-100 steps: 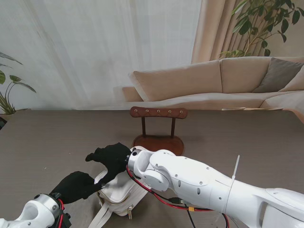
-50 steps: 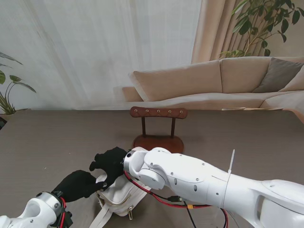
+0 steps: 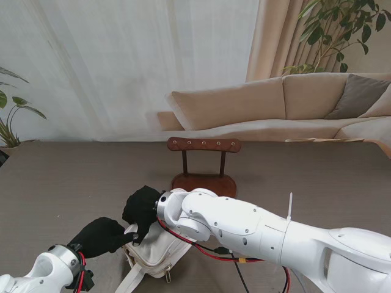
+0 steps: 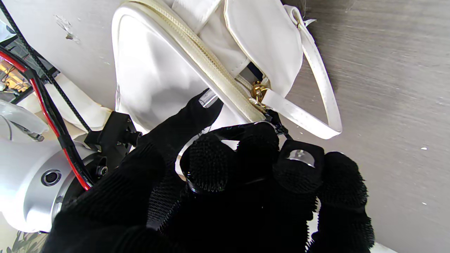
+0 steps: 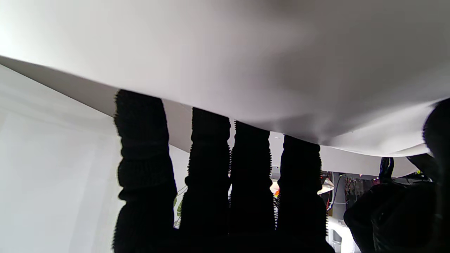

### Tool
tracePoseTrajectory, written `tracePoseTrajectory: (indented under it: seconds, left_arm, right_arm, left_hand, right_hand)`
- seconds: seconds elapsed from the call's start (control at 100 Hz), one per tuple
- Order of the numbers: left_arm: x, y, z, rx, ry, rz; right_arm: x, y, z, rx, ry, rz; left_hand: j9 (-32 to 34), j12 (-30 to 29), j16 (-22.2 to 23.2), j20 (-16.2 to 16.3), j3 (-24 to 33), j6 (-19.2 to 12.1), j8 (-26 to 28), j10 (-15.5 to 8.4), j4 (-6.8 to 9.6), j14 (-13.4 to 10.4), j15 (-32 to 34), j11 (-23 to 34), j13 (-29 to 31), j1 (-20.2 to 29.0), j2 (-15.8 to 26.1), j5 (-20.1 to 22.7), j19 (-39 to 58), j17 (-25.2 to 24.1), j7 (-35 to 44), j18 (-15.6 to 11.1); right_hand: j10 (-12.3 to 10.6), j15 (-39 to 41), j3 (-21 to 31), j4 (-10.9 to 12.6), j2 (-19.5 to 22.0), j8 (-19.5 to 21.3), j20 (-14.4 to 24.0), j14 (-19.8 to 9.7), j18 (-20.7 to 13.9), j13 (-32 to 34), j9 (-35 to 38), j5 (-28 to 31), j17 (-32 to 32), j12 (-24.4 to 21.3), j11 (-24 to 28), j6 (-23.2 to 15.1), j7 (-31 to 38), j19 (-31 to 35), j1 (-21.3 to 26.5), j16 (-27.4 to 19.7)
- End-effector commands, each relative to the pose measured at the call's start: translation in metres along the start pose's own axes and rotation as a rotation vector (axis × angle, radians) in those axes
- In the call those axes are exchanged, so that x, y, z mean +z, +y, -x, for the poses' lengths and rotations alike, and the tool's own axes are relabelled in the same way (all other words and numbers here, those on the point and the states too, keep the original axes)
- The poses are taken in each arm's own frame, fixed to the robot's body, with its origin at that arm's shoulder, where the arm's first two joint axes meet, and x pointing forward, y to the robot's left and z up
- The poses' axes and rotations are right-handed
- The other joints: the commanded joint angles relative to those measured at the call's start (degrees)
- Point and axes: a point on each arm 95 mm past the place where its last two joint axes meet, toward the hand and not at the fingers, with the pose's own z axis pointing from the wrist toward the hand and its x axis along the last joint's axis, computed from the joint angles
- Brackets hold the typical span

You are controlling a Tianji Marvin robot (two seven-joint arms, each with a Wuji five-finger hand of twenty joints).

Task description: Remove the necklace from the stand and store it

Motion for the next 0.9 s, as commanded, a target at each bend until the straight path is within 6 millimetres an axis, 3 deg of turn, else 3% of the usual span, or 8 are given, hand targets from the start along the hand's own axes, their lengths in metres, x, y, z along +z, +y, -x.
tracePoseTrajectory:
  seconds: [0.0,0.07,0.16,0.28,0.35,0.48,0.61,0.89]
  left_arm:
    - [0.0,0.003,0.0,-0.001,0.004,0.024]
    - [0.002,0.002,-0.001,0.0,0.008,0.024]
    - [0.003,0.002,-0.001,0.002,0.014,0.025]
    - [0.005,0.001,-0.002,0.007,0.022,0.028]
    - [0.007,0.001,-0.003,0.007,0.028,0.03]
    - [0.009,0.001,-0.004,0.011,0.036,0.029]
    - [0.011,-0.002,-0.002,0.019,0.042,0.0]
    - [0.02,-0.012,0.0,0.029,0.062,-0.043]
  right_arm:
    - [-0.005,-0.024,0.008,0.006,-0.018,-0.064]
    - [-0.005,-0.026,0.011,0.018,-0.014,-0.067]
    - [-0.004,-0.029,0.014,0.049,-0.006,-0.072]
    - [-0.003,-0.031,0.021,0.052,-0.002,-0.06]
    - [-0.002,-0.031,0.025,0.055,-0.007,-0.066]
    - [-0.001,-0.032,0.039,0.056,-0.034,-0.092]
    - [-0.002,-0.031,0.055,0.057,-0.083,-0.108]
    - [-0.018,-0.023,0.082,0.089,-0.249,-0.118]
  left_hand:
    - [1.53,0.36,0.42,0.59,-0.64,1.31,-0.1,-0.06,0.74,2.22,-0.58,0.68,0.38,-0.16,-0.1,1.54,2.93,-0.96,1.55,-2.73]
    - [1.59,0.36,0.42,0.59,-0.64,1.29,-0.11,-0.07,0.73,2.2,-0.57,0.69,0.38,-0.22,-0.07,1.5,2.93,-0.94,1.53,-2.72]
    - [1.59,0.35,0.46,0.6,-0.59,1.23,-0.09,-0.07,0.74,2.15,-0.47,0.68,0.41,-0.19,-0.08,1.54,2.96,-0.89,1.56,-2.75]
    - [1.63,0.37,0.53,0.62,-0.57,1.31,-0.08,-0.14,0.73,2.07,-0.28,0.73,0.46,-0.24,-0.13,1.55,3.04,-0.75,1.58,-2.7]
    - [1.68,0.39,0.56,0.64,-0.53,1.25,-0.06,-0.17,0.73,2.03,-0.17,0.79,0.48,-0.24,-0.15,1.63,3.08,-0.72,1.66,-2.7]
    - [1.75,0.41,0.62,0.66,-0.43,1.13,-0.04,-0.2,0.73,1.95,0.04,0.88,0.55,-0.32,-0.2,1.63,3.15,-0.58,1.74,-2.67]
    - [1.84,0.42,0.71,0.68,-0.27,1.17,-0.03,-0.16,0.74,1.85,0.38,0.96,0.65,-0.32,-0.31,1.71,3.29,-0.37,1.8,-2.64]
    - [1.83,0.39,0.7,0.66,0.0,1.09,-0.11,-0.29,0.71,1.83,0.45,0.96,0.56,-0.56,-0.33,1.72,3.25,-0.41,1.72,-2.62]
  right_hand:
    - [-1.71,3.68,1.79,4.75,-2.15,1.59,-2.42,-0.92,-4.39,3.12,4.27,7.36,-28.61,2.85,2.01,-2.24,11.21,2.47,15.58,2.1]
    - [-0.71,8.18,0.25,6.15,2.28,7.2,-1.38,-0.29,-5.19,5.54,6.4,8.51,-24.95,6.05,4.44,1.56,11.29,6.96,16.85,4.29]
    - [1.05,16.43,-1.57,10.71,12.23,22.51,1.02,1.87,-6.34,7.61,6.57,11.04,-19.31,11.88,9.52,6.97,10.46,12.52,16.39,7.3]
    - [1.83,26.51,1.02,19.42,14.83,34.8,5.4,3.02,-7.97,12.62,8.22,13.48,-12.8,17.21,14.18,7.74,12.87,18.2,14.13,10.29]
    - [1.93,30.13,2.84,23.45,14.88,38.64,7.68,3.22,-8.53,15.37,9.42,14.63,-9.93,19.58,15.3,7.96,14.36,20.42,12.96,12.25]
    - [1.83,38.32,6.67,30.5,13.58,42.26,11.15,3.09,-9.25,16.17,12.29,17.86,-5.51,22.74,16.35,7.86,16.65,23.64,10.59,17.42]
    - [2.07,43.18,9.26,34.97,11.24,43.19,12.72,2.77,-9.14,16.21,14.76,20.62,-2.07,23.73,15.54,7.45,16.56,25.13,9.36,20.0]
    - [2.62,46.26,9.9,36.82,10.4,44.05,13.63,1.86,-8.21,16.27,16.18,21.82,1.02,24.77,14.29,7.62,15.75,25.62,9.53,21.88]
